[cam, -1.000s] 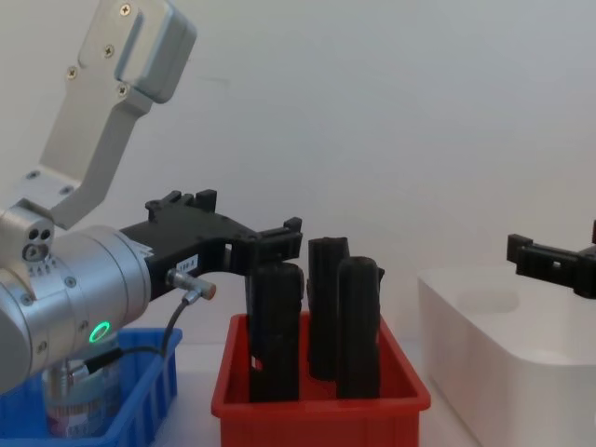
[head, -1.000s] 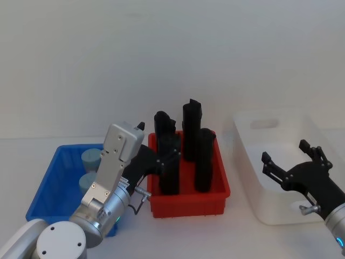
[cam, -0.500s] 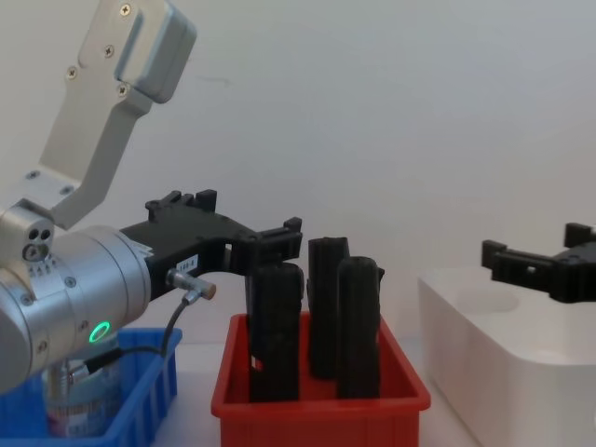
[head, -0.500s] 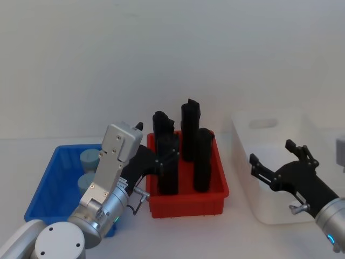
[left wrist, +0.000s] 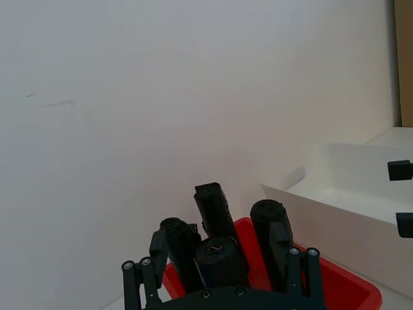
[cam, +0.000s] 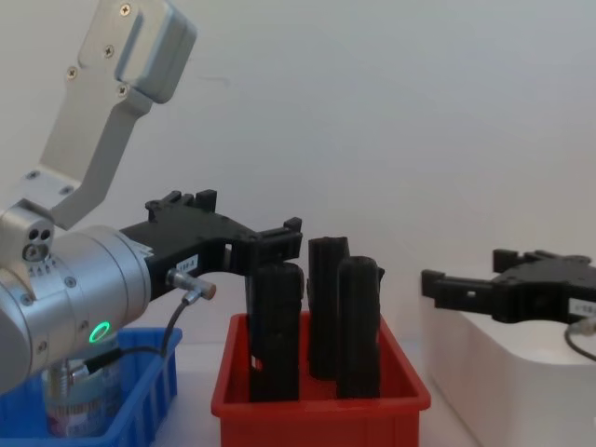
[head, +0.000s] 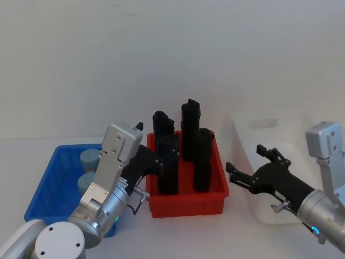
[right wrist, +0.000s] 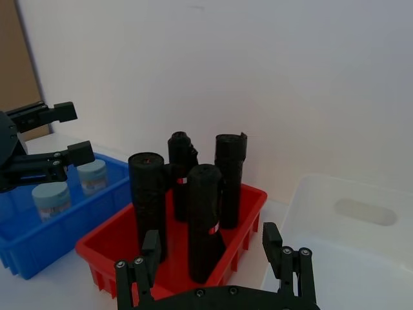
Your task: Pick the cotton swabs from the blue box and place them into the white box.
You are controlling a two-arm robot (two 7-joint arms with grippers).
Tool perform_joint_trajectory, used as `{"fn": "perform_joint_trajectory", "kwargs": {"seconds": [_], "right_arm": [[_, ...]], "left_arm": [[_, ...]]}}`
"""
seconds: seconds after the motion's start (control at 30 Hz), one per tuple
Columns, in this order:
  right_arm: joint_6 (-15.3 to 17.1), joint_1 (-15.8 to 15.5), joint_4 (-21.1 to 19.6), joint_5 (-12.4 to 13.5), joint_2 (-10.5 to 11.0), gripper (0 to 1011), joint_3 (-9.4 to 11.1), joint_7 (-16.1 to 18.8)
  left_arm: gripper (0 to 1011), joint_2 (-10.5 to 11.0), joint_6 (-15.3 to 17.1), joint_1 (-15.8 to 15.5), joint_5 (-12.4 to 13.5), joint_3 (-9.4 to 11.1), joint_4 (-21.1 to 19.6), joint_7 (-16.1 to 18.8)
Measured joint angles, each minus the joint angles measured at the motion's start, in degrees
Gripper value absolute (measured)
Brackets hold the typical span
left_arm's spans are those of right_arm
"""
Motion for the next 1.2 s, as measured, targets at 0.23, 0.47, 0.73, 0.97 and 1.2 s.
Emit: {"fn": "perform_joint_trajectory", "kwargs": {"seconds": [0.23, 0.47, 0.73, 0.97, 1.2], "right_arm": [[2.82, 3.13, 2.88, -1.02, -0.94, 1001, -0.52, 4.59], [4.6, 5.4, 4.72, -2.21, -1.68, 1001, -0.95, 7.28], [5.66, 8.03, 7.25, -3.88, -3.17, 1002, -1.65, 6.52], [5.31, 9.63, 9.37, -5.35, -4.34, 1001, -2.17, 4.8], [4.43, 12.06, 12.89, -7.12, -5.85, 1001, -2.81, 3.49]], "left_arm": [[1004, 0.0, 0.0, 0.0, 0.0, 0.0, 0.0, 0.0], [1004, 0.0, 0.0, 0.0, 0.0, 0.0, 0.0, 0.0], [1004, 0.0, 0.0, 0.0, 0.0, 0.0, 0.0, 0.0], [1004, 0.0, 0.0, 0.0, 0.0, 0.0, 0.0, 0.0], [1004, 0.0, 0.0, 0.0, 0.0, 0.0, 0.0, 0.0]]}}
